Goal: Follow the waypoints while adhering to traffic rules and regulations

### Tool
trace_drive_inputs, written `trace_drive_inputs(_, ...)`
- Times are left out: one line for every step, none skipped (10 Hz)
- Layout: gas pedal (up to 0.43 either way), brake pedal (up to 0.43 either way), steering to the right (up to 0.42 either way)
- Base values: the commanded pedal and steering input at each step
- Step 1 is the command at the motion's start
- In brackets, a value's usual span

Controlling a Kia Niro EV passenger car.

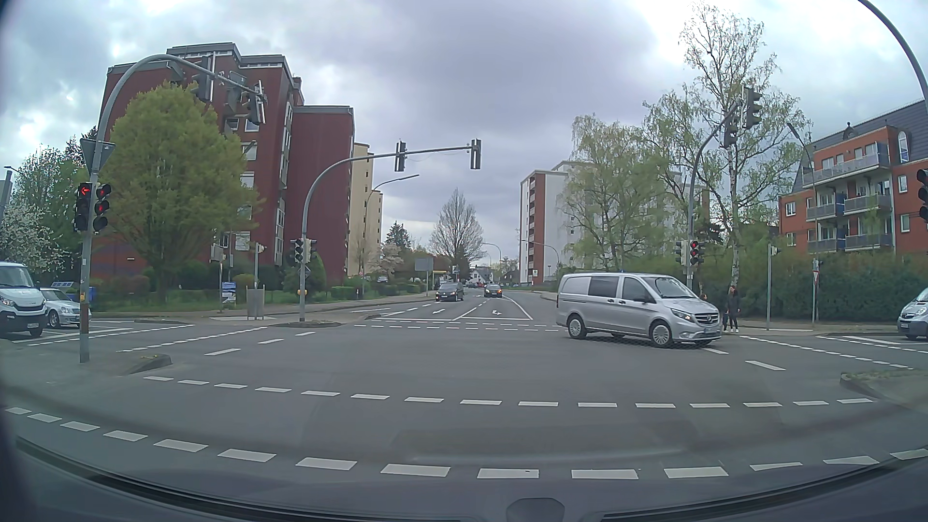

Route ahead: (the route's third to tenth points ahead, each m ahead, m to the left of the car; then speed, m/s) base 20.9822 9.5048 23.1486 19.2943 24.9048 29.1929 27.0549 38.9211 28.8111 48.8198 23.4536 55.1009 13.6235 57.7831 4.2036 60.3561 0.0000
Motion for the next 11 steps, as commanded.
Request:
trace_drive_inputs(0.000, 0.287, -0.010)
trace_drive_inputs(0.000, 0.287, -0.010)
trace_drive_inputs(0.000, 0.287, -0.010)
trace_drive_inputs(0.000, 0.287, -0.010)
trace_drive_inputs(0.000, 0.287, -0.010)
trace_drive_inputs(0.000, 0.287, -0.010)
trace_drive_inputs(0.000, 0.287, -0.010)
trace_drive_inputs(0.000, 0.287, -0.010)
trace_drive_inputs(0.000, 0.287, -0.010)
trace_drive_inputs(0.000, 0.287, -0.010)
trace_drive_inputs(0.000, 0.287, -0.010)
